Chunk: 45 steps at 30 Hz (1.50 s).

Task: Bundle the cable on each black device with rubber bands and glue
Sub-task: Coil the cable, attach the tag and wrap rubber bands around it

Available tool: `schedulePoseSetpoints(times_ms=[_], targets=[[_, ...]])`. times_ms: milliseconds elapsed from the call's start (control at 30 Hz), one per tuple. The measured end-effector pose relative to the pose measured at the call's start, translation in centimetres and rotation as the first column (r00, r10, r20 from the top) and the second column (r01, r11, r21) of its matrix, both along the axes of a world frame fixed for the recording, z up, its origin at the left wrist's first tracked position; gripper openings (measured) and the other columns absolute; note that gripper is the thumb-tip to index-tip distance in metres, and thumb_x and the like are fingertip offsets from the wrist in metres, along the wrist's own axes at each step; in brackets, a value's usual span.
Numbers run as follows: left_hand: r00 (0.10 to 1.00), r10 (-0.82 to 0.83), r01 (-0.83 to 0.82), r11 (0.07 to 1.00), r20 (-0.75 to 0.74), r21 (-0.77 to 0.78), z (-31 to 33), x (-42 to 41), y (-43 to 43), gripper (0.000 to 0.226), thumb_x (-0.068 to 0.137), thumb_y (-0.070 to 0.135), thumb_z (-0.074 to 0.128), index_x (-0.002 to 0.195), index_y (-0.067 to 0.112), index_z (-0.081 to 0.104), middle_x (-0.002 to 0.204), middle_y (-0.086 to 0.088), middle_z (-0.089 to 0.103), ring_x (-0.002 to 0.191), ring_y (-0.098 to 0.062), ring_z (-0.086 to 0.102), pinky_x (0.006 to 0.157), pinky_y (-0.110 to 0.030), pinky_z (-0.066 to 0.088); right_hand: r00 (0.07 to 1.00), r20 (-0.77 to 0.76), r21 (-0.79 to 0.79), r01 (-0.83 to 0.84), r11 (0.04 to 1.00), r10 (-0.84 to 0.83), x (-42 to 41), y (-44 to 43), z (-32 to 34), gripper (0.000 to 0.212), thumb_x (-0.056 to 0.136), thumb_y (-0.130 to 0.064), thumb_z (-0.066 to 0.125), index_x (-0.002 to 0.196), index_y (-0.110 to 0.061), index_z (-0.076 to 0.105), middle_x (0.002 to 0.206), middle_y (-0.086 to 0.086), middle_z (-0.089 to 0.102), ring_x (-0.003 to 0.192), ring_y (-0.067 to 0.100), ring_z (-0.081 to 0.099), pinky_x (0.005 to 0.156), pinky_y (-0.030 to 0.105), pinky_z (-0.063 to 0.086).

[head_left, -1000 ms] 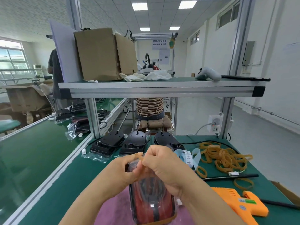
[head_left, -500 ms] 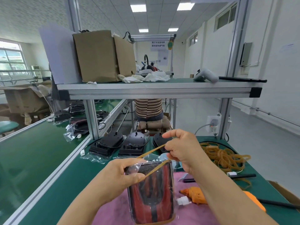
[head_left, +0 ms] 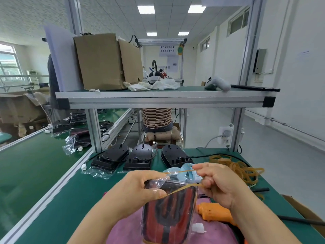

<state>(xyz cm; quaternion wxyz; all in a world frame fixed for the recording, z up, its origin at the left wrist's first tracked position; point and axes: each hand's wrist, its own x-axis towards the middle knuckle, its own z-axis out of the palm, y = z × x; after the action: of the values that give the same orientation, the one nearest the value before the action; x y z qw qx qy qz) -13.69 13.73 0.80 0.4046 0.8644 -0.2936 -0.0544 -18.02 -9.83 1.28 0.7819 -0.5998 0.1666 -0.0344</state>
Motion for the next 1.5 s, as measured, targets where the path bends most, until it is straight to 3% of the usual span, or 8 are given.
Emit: schedulePoseSetpoints(times_ms=[267, 400, 600, 833, 1000, 1200, 1400, 1500], targets=[[1.0, 0.004, -0.004, 1.0, -0.021, 0.004, 0.2, -0.4, 0.8, 0.037, 0.081, 0.04, 0.073, 0.108, 0.064, 0.062, 0.103, 0.014, 0.071, 0.09, 0.0, 0.065, 0.085, -0.017, 0.051, 1.0, 0.001, 0.019, 0.014, 1.0, -0.014, -0.6, 0.5, -1.8, 0.021, 0.088, 0.011, 0.05, 0.092, 0.001, 0.068, 0.043, 0.002, 0.033, 0.034, 0.01, 0.035, 0.043, 0.024, 0.048], [0.999, -0.026, 0.026, 0.999, -0.025, -0.019, 0.2, -0.8, 0.8, 0.039, 0.081, 0.038, 0.073, 0.108, 0.064, 0.062, 0.113, 0.021, 0.068, 0.104, -0.002, 0.064, 0.095, -0.027, 0.049, 0.995, -0.084, 0.057, -0.049, 0.997, 0.054, 1.0, 0.5, -2.8, 0.024, 0.086, 0.011, 0.05, 0.098, 0.001, 0.068, 0.05, 0.002, 0.038, 0.036, 0.008, 0.037, 0.04, 0.021, 0.043], [1.0, 0.013, -0.014, 0.999, -0.02, -0.048, -0.3, -1.0, 0.7, 0.041, 0.082, 0.033, 0.076, 0.109, 0.06, 0.064, 0.103, 0.036, 0.065, 0.093, 0.012, 0.061, 0.076, -0.005, 0.04, 0.969, -0.21, -0.15, -0.16, 0.976, 0.127, 1.1, 1.0, -4.8, 0.024, 0.077, 0.005, 0.051, 0.062, -0.014, 0.047, 0.047, 0.002, 0.033, 0.038, 0.012, 0.026, 0.044, 0.018, 0.025], [0.97, 0.061, -0.141, 0.93, -0.235, -0.341, -2.7, -0.9, 1.5, 0.046, 0.06, 0.033, 0.085, 0.103, 0.041, 0.071, 0.103, 0.007, 0.075, 0.094, -0.014, 0.072, 0.087, -0.03, 0.058, 0.961, -0.191, -0.12, -0.226, 0.967, 0.201, 0.5, 2.2, -4.9, 0.037, 0.081, -0.002, 0.059, 0.05, -0.019, 0.051, 0.047, -0.001, 0.026, 0.039, 0.012, 0.02, 0.042, 0.019, 0.034], [0.889, -0.04, -0.257, 0.781, -0.456, -0.57, -5.5, -0.6, 1.9, 0.056, 0.053, 0.026, 0.09, 0.106, 0.021, 0.074, 0.11, -0.019, 0.072, 0.1, -0.033, 0.07, 0.085, -0.039, 0.056, 0.951, -0.136, -0.041, -0.284, 0.958, 0.276, 0.7, 2.5, -5.1, 0.019, 0.092, -0.006, 0.057, 0.073, -0.011, 0.058, 0.047, -0.002, 0.03, 0.037, 0.009, 0.024, 0.042, 0.019, 0.037], [0.903, -0.054, -0.197, 0.829, -0.425, -0.523, -4.7, 0.0, 3.3, 0.054, 0.06, 0.031, 0.087, 0.113, 0.031, 0.072, 0.114, -0.01, 0.073, 0.107, -0.028, 0.069, 0.095, -0.04, 0.053, 0.892, -0.042, 0.195, -0.435, 0.879, 0.451, 0.6, 1.8, -4.6, 0.021, 0.088, -0.027, 0.063, 0.085, -0.008, 0.069, 0.062, 0.001, 0.051, 0.05, 0.008, 0.041, 0.051, 0.023, 0.047], [0.946, -0.039, -0.08, 0.935, -0.323, -0.345, -2.2, -0.1, 4.2, 0.049, 0.068, 0.026, 0.078, 0.112, 0.045, 0.069, 0.114, 0.008, 0.072, 0.101, -0.014, 0.071, 0.08, -0.021, 0.056, 0.811, -0.024, -0.11, -0.583, 0.805, 0.584, 0.5, 3.0, -4.1, 0.066, 0.073, -0.071, 0.068, 0.112, -0.017, 0.07, 0.101, 0.008, 0.061, 0.078, 0.015, 0.048, 0.068, 0.022, 0.05], [0.975, -0.01, -0.074, 0.927, -0.221, -0.368, -1.0, -0.2, 4.0, 0.054, 0.066, 0.026, 0.079, 0.114, 0.047, 0.068, 0.117, 0.012, 0.071, 0.106, -0.012, 0.069, 0.088, -0.029, 0.056, 0.773, 0.034, -0.371, -0.579, 0.726, 0.634, 0.2, 3.1, -2.5, 0.049, 0.072, -0.051, 0.074, 0.116, -0.03, 0.067, 0.12, 0.005, 0.069, 0.111, 0.021, 0.065, 0.099, 0.04, 0.053]])
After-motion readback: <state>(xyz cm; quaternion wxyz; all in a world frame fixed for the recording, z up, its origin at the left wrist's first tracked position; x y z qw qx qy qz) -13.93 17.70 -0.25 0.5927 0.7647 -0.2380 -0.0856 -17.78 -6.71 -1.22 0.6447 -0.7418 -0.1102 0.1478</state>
